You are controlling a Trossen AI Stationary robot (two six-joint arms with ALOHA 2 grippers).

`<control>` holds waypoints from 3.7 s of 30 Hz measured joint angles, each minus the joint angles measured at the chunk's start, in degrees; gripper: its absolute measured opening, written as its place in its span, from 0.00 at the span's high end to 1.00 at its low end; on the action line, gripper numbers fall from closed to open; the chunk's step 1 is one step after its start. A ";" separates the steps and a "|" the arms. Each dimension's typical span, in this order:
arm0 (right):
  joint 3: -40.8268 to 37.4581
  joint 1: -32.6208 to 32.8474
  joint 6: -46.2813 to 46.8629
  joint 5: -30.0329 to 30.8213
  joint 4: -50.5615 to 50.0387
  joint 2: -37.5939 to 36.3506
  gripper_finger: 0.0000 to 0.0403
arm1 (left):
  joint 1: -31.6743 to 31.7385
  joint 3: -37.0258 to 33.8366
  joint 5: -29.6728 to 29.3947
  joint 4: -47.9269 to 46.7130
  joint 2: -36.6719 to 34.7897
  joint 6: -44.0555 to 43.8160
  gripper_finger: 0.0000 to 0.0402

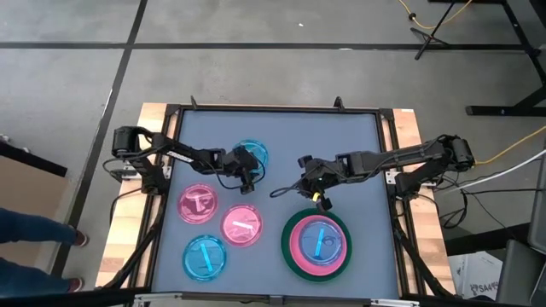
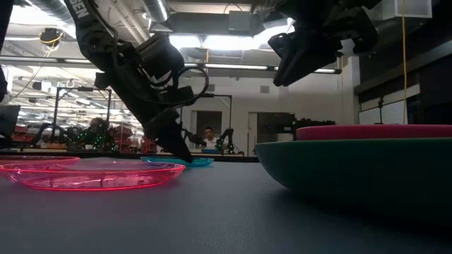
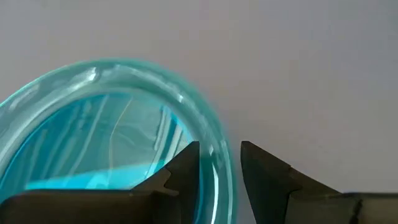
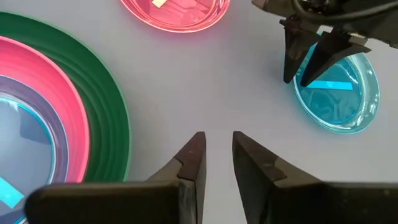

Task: Stack plastic plates
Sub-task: Stack the top blue plate on top of the blue plate

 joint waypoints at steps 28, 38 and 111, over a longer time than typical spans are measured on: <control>-0.01 0.00 0.00 0.01 -0.30 0.04 0.83 | -0.59 0.09 -4.67 -4.19 0.18 -0.02 0.76; -0.02 0.00 0.00 0.02 -0.30 0.04 0.83 | -0.57 0.07 -5.11 -4.23 0.14 0.02 0.92; -0.04 -17.66 21.46 11.93 8.49 0.04 0.83 | -17.82 0.00 -19.63 18.48 0.20 -2.62 1.00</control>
